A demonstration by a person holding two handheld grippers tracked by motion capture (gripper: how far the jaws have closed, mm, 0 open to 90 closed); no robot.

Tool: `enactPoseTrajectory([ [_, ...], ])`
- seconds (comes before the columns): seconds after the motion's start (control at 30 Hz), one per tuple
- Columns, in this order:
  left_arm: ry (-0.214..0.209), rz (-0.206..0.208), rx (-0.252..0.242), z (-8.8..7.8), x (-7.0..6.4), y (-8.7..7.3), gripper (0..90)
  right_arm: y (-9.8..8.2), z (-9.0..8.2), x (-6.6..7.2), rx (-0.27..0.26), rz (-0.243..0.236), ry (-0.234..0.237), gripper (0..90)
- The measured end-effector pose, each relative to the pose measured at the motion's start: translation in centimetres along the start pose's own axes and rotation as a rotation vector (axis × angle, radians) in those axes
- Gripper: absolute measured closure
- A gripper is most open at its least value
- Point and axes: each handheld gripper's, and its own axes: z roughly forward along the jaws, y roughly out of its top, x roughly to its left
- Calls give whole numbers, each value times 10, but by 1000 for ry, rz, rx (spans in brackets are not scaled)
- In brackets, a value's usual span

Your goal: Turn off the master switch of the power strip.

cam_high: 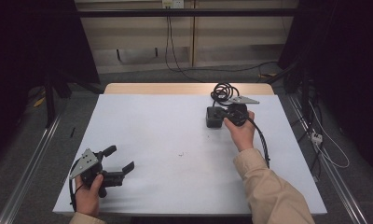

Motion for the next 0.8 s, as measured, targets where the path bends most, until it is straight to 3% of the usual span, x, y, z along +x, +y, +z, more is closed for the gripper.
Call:
enactPoseTrajectory([
  [0.3,-6,9,3,-1,-1,0,22,1,-4,1,20,-6,7,628],
  [0.53,-5,-1,-1,-2,0,0,22,0,-2,4,35,16,5,388],
  [0.8,-11,1,-4,-1,-3,1,22,-1,-7,8,36,20,-5,265],
])
